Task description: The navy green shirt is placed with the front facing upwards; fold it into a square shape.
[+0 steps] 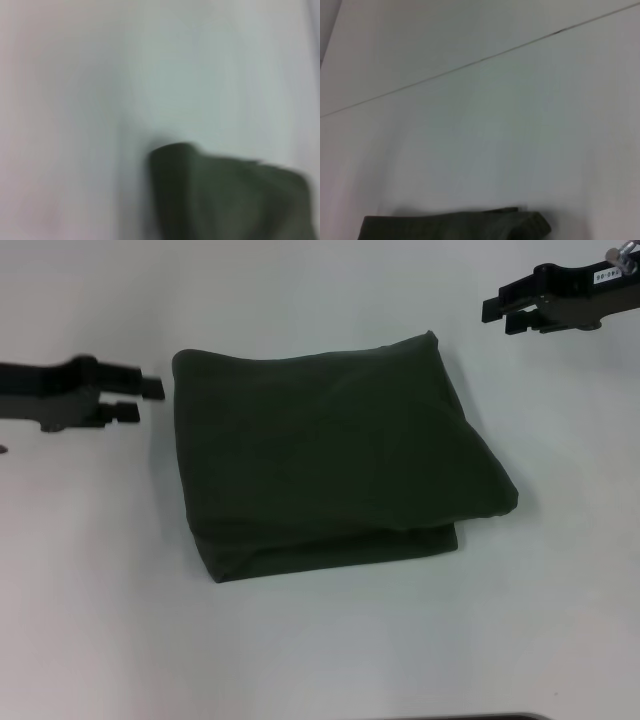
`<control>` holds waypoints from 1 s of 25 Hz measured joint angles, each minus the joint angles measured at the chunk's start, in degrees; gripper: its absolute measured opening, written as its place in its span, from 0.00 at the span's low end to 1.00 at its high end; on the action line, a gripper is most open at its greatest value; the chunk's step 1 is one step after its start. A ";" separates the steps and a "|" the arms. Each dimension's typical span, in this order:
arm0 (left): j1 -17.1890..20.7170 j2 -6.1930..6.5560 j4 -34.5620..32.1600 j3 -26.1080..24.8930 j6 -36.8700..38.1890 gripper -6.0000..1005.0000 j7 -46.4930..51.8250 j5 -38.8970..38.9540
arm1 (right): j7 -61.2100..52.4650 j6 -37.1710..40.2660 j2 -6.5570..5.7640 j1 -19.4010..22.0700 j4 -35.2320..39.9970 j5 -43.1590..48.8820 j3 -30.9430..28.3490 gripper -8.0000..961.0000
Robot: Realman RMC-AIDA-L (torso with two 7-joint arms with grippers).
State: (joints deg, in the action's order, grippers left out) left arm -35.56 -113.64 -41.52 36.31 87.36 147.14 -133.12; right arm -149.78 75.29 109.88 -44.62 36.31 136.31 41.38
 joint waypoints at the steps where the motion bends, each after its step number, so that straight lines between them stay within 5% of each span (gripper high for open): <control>1: 0.06 -0.14 -0.29 -1.41 1.63 0.32 -0.78 0.90 | 0.00 0.11 -0.02 0.04 0.00 0.01 -0.05 0.47; 4: -0.08 -1.36 -0.23 -2.65 7.95 0.57 -3.36 3.77 | 0.00 0.41 -0.10 0.09 0.01 0.00 -0.07 0.47; 10: -0.19 -5.87 -0.01 4.10 10.48 0.80 -4.13 3.71 | -0.04 0.62 -0.15 -0.12 0.00 0.00 -0.07 0.47; 14: 0.10 -6.90 0.99 6.40 6.61 0.86 -3.98 2.59 | 0.03 0.67 -0.20 0.07 -0.01 0.00 -0.07 0.47; 18: 0.38 -6.03 1.66 6.07 5.08 0.91 -3.78 0.28 | -0.02 0.80 -0.35 0.63 -0.01 0.01 -0.14 0.47; 25: 1.25 -2.22 1.02 -1.14 14.43 0.96 -7.59 5.58 | 0.94 2.89 -0.88 0.63 0.30 -0.04 -1.83 0.47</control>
State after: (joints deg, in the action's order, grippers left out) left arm -34.31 -115.86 -40.50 35.18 101.78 139.55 -127.54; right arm -148.84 78.18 109.00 -43.99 36.60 136.27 39.54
